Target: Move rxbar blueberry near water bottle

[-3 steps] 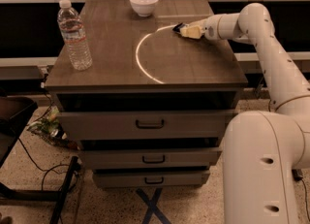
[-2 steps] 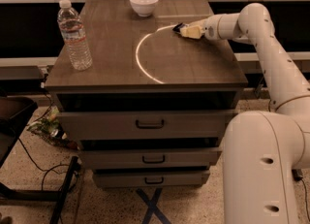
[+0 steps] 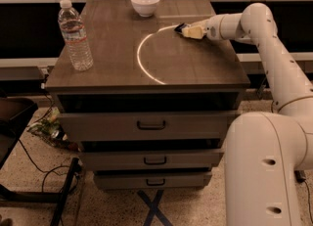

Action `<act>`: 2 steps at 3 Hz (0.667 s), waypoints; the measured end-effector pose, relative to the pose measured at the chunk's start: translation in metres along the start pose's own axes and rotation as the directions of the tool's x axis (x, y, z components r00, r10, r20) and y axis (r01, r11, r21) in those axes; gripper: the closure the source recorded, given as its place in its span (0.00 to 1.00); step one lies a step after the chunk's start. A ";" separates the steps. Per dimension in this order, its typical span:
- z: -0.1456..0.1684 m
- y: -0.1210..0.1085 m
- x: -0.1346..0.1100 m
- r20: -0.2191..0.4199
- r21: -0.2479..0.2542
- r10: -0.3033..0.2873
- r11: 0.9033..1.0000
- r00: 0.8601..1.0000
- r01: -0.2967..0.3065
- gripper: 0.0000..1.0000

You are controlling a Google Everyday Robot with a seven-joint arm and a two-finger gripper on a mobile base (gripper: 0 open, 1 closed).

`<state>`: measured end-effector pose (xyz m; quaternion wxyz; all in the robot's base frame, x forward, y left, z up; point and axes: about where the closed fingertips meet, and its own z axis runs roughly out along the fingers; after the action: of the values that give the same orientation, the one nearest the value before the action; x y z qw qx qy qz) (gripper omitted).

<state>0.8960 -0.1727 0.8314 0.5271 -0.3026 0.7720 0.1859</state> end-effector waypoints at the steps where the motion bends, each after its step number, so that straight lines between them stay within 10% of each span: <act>1: 0.000 0.000 0.000 0.000 0.000 0.000 1.000 1.000 0.000 1.00; 2: 0.000 0.000 0.000 0.000 0.000 0.000 1.000 1.000 0.000 1.00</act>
Offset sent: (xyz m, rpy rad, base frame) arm -0.0490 -0.0134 0.2368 -0.2812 -0.2004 -0.1120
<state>0.8960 -0.1727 0.8320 0.5271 -0.3026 0.7720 0.1858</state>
